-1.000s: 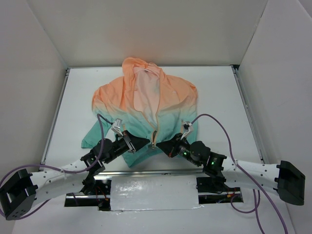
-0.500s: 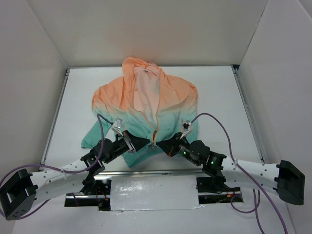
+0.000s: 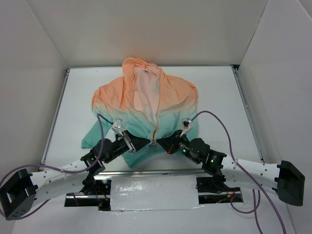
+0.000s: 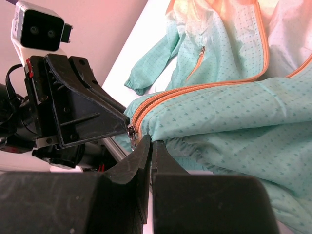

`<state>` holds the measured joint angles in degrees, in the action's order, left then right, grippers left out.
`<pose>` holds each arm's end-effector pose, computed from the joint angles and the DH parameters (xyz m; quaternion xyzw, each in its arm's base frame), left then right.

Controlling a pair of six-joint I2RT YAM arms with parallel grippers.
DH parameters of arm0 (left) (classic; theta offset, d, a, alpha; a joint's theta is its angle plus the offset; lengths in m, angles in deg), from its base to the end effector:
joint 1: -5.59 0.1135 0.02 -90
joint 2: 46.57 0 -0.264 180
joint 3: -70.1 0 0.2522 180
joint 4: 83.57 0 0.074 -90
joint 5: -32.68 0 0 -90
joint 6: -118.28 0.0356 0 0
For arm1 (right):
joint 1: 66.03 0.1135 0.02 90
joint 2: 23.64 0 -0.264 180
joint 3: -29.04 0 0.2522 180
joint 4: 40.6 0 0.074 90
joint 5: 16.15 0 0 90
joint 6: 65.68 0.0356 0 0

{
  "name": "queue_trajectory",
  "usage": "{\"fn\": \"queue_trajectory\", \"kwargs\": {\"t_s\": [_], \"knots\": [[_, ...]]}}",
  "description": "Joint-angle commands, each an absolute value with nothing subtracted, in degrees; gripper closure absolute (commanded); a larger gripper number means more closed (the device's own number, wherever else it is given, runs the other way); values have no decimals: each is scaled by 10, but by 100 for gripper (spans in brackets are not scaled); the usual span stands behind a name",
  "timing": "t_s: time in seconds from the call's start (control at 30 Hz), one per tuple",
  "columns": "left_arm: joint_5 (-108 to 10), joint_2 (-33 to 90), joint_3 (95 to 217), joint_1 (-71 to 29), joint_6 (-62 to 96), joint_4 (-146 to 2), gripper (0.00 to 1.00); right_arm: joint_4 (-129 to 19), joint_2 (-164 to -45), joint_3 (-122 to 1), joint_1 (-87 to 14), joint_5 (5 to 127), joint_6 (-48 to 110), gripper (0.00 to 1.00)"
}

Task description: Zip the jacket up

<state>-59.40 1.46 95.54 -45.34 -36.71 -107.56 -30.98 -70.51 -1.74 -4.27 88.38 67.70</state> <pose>0.1181 -0.1435 0.2156 -0.0984 0.6915 -0.5999 0.3904 0.0976 0.1628 0.2241 -0.0350 0.7439 0.4674 0.4765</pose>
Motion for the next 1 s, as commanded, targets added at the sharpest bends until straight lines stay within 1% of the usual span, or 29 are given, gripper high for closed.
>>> {"fn": "queue_trajectory", "kwargs": {"t_s": [0.0,0.23,0.4,0.7,0.8,0.97], "knots": [[-590,12,960,-457,-376,-1107,100,-304,-706,-51,-46,890,671,100],[-563,29,969,-459,-350,-1116,100,-322,-715,-57,-46,901,675,100],[-536,32,975,-463,-305,-1072,100,-366,-708,-84,-51,906,675,100],[-479,48,961,-470,-232,-1029,100,-444,-743,-109,-51,909,727,100],[-478,55,951,-470,-223,-1022,100,-471,-759,-112,-53,892,749,100],[-504,67,945,-471,-203,-978,100,-517,-741,-99,-53,896,805,100]]}}
